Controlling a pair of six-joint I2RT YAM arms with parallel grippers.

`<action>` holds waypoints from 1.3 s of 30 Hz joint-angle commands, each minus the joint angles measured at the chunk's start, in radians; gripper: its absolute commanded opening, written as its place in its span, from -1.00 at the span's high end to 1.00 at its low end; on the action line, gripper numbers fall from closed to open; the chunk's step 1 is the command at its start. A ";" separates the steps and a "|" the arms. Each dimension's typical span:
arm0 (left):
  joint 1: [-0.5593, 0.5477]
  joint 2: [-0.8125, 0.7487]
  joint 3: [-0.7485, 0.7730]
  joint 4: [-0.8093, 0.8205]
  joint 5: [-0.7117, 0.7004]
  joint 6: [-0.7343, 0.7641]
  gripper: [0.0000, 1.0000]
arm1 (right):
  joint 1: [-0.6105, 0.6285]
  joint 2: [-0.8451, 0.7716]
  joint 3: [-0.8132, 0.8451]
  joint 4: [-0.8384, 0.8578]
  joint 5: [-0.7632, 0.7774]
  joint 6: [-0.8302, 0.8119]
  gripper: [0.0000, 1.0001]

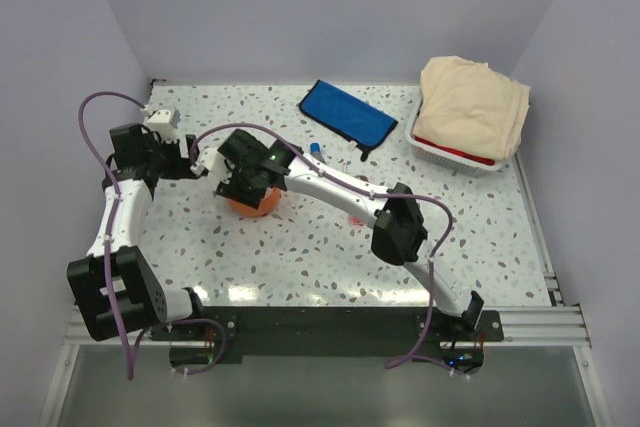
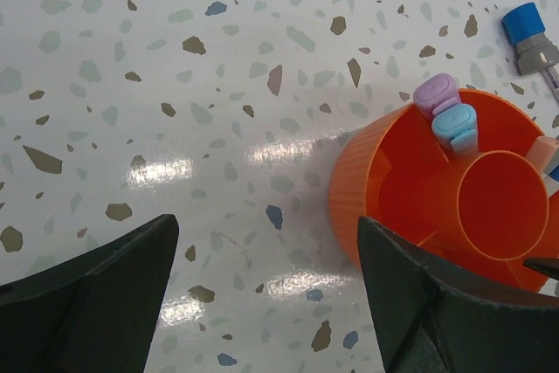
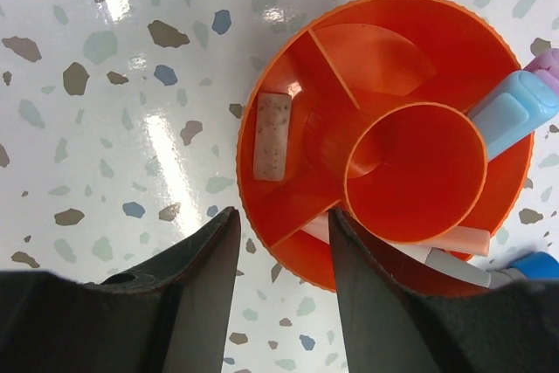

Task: Sort the stationery into containers
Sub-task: Place the stationery in the storage box, then pick up the stationery from the center of the board.

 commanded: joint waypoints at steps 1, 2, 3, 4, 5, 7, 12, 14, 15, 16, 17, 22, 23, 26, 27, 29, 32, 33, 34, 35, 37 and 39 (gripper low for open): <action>0.009 0.003 0.033 0.005 -0.007 0.028 -0.76 | -0.030 -0.171 -0.040 0.068 0.016 0.064 0.02; 0.009 0.007 0.035 0.004 -0.005 0.028 -0.76 | -0.045 -0.226 -0.089 0.096 0.015 0.087 0.01; 0.009 0.011 0.038 -0.001 -0.007 0.028 -0.76 | -0.090 -0.240 -0.105 0.101 0.013 0.118 0.00; 0.009 0.014 0.044 -0.007 -0.002 0.022 -0.76 | -0.116 -0.249 -0.117 0.098 0.002 0.179 0.00; 0.007 0.020 0.048 -0.013 0.004 0.022 -0.76 | -0.144 -0.258 -0.137 0.085 -0.001 0.200 -0.01; 0.009 0.021 0.061 -0.034 0.011 0.015 -0.76 | -0.220 -0.274 -0.178 0.087 -0.004 0.204 -0.01; 0.009 0.034 0.120 -0.142 0.015 0.010 -0.72 | -0.366 -0.243 -0.251 0.056 0.018 0.149 0.06; 0.009 0.023 0.128 -0.160 0.007 0.015 -0.72 | -0.401 -0.225 -0.264 0.048 0.018 0.132 0.09; 0.009 0.017 0.128 -0.169 0.001 0.016 -0.72 | -0.430 -0.217 -0.274 0.053 0.018 0.127 0.13; 0.009 0.012 0.124 -0.169 -0.008 0.016 -0.72 | -0.444 -0.200 -0.287 0.052 0.018 0.118 0.14; 0.009 0.003 0.121 -0.173 -0.013 0.018 -0.72 | -0.457 -0.191 -0.290 0.045 0.018 0.112 0.16; 0.009 -0.017 0.114 -0.188 -0.051 0.011 -0.72 | -0.478 -0.177 -0.367 0.062 0.001 0.038 0.27; 0.009 -0.017 0.116 -0.197 -0.056 0.013 -0.72 | -0.480 -0.197 -0.396 0.114 0.002 0.035 0.27; 0.009 -0.009 0.119 -0.215 -0.077 0.041 -0.72 | -0.480 -0.211 -0.465 0.168 -0.010 0.024 0.26; 0.009 -0.008 0.117 -0.219 -0.081 0.062 -0.72 | -0.478 -0.208 -0.465 0.168 -0.010 0.032 0.26; 0.009 0.003 0.117 -0.219 -0.090 0.083 -0.72 | -0.478 -0.199 -0.456 0.186 -0.027 0.059 0.25; 0.009 0.027 0.130 -0.220 -0.105 0.114 -0.72 | -0.478 -0.160 -0.397 0.200 -0.056 0.112 0.16; 0.007 0.035 0.145 -0.226 -0.107 0.122 -0.72 | -0.481 -0.131 -0.371 0.196 -0.060 0.145 0.11; 0.009 0.047 0.156 -0.234 -0.105 0.123 -0.72 | -0.481 -0.118 -0.308 0.191 -0.070 0.162 0.06; 0.009 0.067 0.165 -0.248 -0.104 0.123 -0.72 | -0.486 -0.102 -0.280 0.187 -0.086 0.184 -0.08; 0.007 0.081 0.179 -0.252 -0.101 0.127 -0.72 | -0.495 -0.056 -0.207 0.197 -0.090 0.263 -0.26; 0.009 0.096 0.182 -0.248 -0.097 0.127 -0.72 | -0.510 0.014 -0.147 0.194 -0.114 0.334 -0.34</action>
